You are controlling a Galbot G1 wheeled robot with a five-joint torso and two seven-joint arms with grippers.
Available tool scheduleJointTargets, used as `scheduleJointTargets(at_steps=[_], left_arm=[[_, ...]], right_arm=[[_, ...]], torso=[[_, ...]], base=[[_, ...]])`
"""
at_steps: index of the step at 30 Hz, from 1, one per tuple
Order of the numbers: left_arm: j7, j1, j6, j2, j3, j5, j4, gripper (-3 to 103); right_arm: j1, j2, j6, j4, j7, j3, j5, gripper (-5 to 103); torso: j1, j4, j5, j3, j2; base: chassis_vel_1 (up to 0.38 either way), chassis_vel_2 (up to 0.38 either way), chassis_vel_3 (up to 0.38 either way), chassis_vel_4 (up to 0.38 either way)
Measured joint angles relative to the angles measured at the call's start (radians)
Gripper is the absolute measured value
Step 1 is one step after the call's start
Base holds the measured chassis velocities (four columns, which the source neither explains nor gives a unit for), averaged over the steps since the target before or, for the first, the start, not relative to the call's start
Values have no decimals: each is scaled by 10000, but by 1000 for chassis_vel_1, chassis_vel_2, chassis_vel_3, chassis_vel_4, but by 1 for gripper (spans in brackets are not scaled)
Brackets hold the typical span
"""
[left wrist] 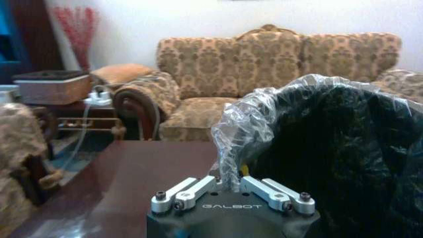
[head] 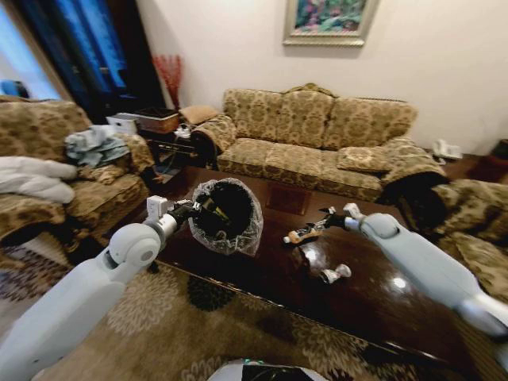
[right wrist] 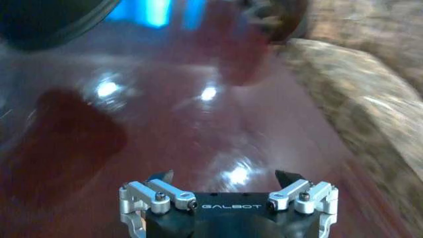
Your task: Move to the front of the table and place the trash on the table into the trash bin.
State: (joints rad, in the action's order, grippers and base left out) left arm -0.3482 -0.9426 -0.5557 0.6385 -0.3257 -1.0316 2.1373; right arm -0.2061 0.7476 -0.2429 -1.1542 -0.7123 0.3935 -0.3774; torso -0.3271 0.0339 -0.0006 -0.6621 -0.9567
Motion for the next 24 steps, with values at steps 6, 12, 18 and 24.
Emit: scheduleJointTargets(at_steps=[6, 12, 18, 24], left_arm=[[-1, 150, 5, 2, 72, -70, -65, 2], [-1, 148, 5, -124, 79, -141, -136, 2], [-28, 280, -14, -246, 151, -310, -146, 2], [-85, 372, -64, -363, 216, -445, -139, 2]], right_arm=[[1358, 894, 607, 1877, -2625, 686, 1992, 100], [1676, 1546, 923, 2843, -3135, 964, 2375, 100], [1553, 1486, 951, 2888, -3688, 945, 2602, 100], [1339, 1002, 976, 2760, -4314, 855, 2834, 100]], torso=[[-3, -16, 2, -2, 1], [1, -14, 6, 0, -1], [0, -12, 6, 0, -1], [1, -18, 6, 0, -1]], base=[[25, 34, 37, 21], [0, 0, 0, 0], [0, 0, 0, 0], [0, 0, 0, 0]])
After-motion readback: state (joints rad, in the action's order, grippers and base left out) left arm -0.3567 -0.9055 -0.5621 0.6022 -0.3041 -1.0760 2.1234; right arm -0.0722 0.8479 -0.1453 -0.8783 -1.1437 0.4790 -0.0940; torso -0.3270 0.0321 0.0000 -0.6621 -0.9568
